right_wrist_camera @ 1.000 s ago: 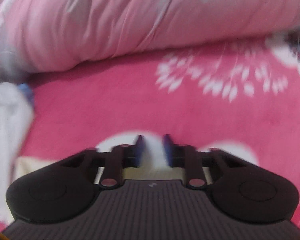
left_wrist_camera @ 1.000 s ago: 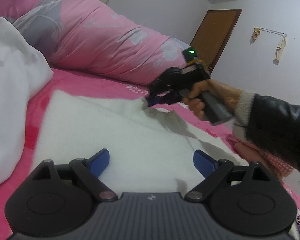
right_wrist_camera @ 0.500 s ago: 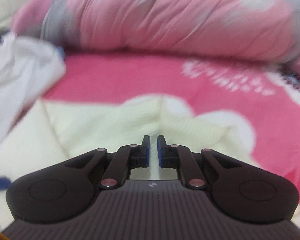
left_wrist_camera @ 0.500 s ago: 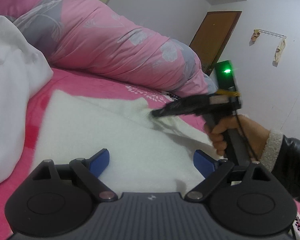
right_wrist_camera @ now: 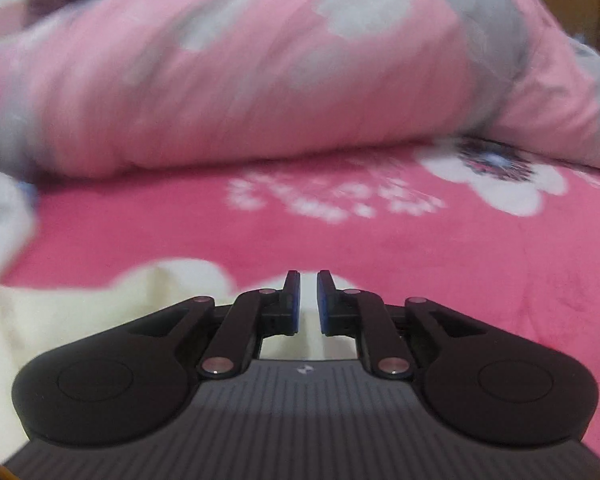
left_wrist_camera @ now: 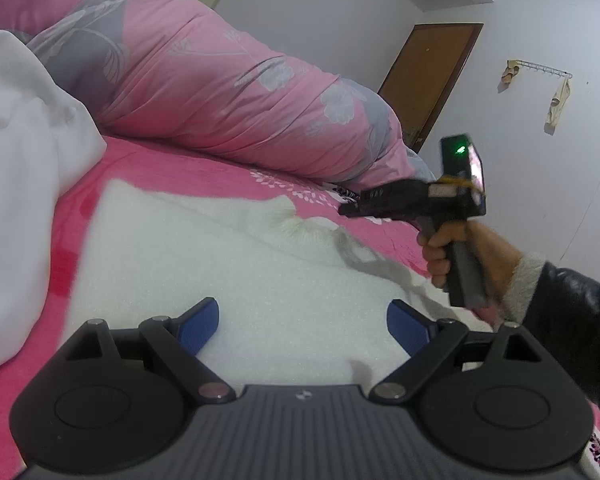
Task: Fold clothes
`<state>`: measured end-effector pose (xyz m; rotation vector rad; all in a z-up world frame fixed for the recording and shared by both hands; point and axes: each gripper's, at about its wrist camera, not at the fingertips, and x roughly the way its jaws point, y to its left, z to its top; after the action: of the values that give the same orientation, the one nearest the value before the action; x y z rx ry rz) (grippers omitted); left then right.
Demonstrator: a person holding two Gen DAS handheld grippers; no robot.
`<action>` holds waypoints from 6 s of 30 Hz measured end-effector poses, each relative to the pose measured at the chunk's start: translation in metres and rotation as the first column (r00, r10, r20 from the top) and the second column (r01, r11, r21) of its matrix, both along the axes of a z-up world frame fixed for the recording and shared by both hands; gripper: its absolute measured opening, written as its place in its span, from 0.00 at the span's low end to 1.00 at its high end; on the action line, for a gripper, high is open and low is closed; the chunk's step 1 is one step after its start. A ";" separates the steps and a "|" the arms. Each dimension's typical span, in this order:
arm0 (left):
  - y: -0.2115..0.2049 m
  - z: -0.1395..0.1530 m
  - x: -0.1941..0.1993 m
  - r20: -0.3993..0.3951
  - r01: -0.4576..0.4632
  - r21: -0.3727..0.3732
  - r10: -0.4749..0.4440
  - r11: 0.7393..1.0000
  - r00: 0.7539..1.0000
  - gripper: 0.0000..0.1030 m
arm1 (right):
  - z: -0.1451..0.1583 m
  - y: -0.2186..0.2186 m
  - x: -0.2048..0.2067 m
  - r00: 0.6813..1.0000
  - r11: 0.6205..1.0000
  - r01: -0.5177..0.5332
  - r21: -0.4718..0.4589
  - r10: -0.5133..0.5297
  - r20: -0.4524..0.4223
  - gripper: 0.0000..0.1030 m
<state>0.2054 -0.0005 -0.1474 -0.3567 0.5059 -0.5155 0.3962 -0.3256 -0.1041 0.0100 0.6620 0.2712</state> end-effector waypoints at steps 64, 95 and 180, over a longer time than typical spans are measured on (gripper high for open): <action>0.002 0.027 -0.289 -0.115 -0.014 0.425 0.070 0.905 0.991 1.00 | -0.043 0.009 -0.528 0.938 0.929 0.344 0.138 -0.346 -0.015 0.84; -0.004 0.029 -0.277 -0.174 -0.053 0.434 0.141 0.900 0.975 1.00 | -0.050 0.035 -0.506 0.924 0.923 0.382 -0.039 -0.383 0.000 0.99; -0.006 0.028 -0.284 -0.143 -0.114 0.440 0.194 0.891 0.971 1.00 | -0.060 0.039 -0.519 0.915 0.919 0.394 0.005 -0.393 0.090 0.99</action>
<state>-0.0786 -0.0067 -0.1190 -0.0177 0.7465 -0.2046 -0.1227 -0.2865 -0.1643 0.1179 0.5583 -0.1226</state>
